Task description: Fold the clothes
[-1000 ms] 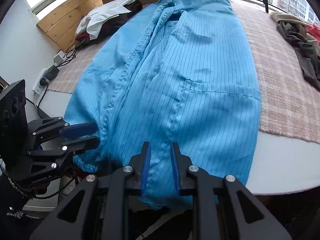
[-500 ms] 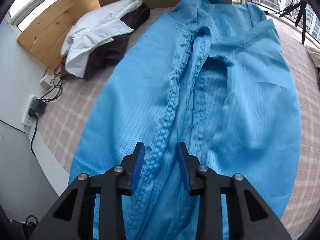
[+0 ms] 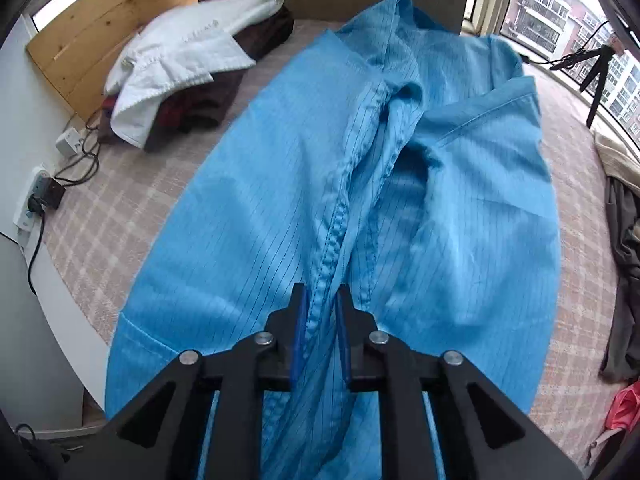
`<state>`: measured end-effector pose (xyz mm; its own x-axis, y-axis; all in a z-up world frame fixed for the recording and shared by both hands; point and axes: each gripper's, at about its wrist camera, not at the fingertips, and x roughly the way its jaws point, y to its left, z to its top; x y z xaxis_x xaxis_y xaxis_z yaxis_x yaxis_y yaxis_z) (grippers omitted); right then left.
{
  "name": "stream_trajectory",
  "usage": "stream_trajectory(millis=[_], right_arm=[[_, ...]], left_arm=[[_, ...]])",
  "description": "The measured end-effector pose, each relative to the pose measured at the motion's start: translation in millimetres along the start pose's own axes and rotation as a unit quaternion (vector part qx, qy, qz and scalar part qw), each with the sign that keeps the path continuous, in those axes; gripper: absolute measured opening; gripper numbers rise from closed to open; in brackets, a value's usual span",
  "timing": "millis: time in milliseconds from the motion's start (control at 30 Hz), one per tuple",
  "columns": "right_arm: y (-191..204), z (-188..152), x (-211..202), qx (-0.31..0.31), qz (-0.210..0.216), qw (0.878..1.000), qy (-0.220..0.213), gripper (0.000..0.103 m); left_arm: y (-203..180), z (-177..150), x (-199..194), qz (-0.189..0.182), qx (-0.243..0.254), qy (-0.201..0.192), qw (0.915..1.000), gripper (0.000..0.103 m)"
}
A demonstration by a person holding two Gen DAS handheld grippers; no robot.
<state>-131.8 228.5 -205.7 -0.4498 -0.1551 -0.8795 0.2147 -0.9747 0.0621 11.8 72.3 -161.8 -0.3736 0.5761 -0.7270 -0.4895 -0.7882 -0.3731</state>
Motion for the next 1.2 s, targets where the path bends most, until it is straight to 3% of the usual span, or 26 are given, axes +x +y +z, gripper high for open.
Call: stream_trajectory(millis=[33, 133, 233, 333, 467, 567, 633, 667, 800, 933, 1100, 1200], right_arm=[[2, -3, -8, 0.000, 0.001, 1.000, -0.010, 0.015], [26, -26, -31, -0.028, 0.058, 0.997, -0.031, 0.015], [49, -57, -30, -0.059, 0.070, 0.996, -0.016, 0.015], [70, -87, -29, -0.086, 0.082, 0.993, 0.001, 0.015], [57, -117, -17, -0.055, 0.069, 0.995, 0.054, 0.015], [13, -142, -59, 0.022, 0.073, 0.997, 0.022, 0.016], [-25, -167, -90, 0.089, 0.048, 0.995, -0.007, 0.042], [-45, -181, -103, 0.124, 0.033, 0.992, -0.018, 0.047], [-93, -239, -124, 0.213, 0.009, 0.977, -0.026, 0.048], [-100, -260, -103, 0.224, 0.037, 0.974, -0.011, 0.048], [-104, -262, -70, 0.221, 0.087, 0.971, 0.005, 0.048], [-106, -262, -53, 0.206, 0.122, 0.971, 0.020, 0.048]], left_arm=[[11, -3, -13, 0.008, -0.017, -0.005, 0.9998, 0.030], [36, -7, -32, 0.032, -0.045, -0.011, 0.9984, 0.030], [42, -4, -25, 0.037, -0.033, -0.004, 0.9987, 0.030], [31, 1, -6, 0.018, -0.001, 0.003, 0.9998, 0.030], [23, -6, 21, 0.039, 0.024, 0.057, 0.9973, 0.029], [27, -15, 2, 0.043, 0.010, 0.053, 0.9976, 0.036], [39, -22, -8, 0.045, -0.023, 0.057, 0.9971, 0.043], [46, -25, -10, 0.045, -0.040, 0.064, 0.9962, 0.043], [67, -28, -6, 0.034, -0.085, 0.079, 0.9926, 0.043], [68, -17, 9, 0.001, -0.092, 0.099, 0.9908, 0.044], [66, -6, 19, -0.021, -0.086, 0.122, 0.9885, 0.053], [68, -6, 26, -0.032, -0.103, 0.136, 0.9848, 0.053]])
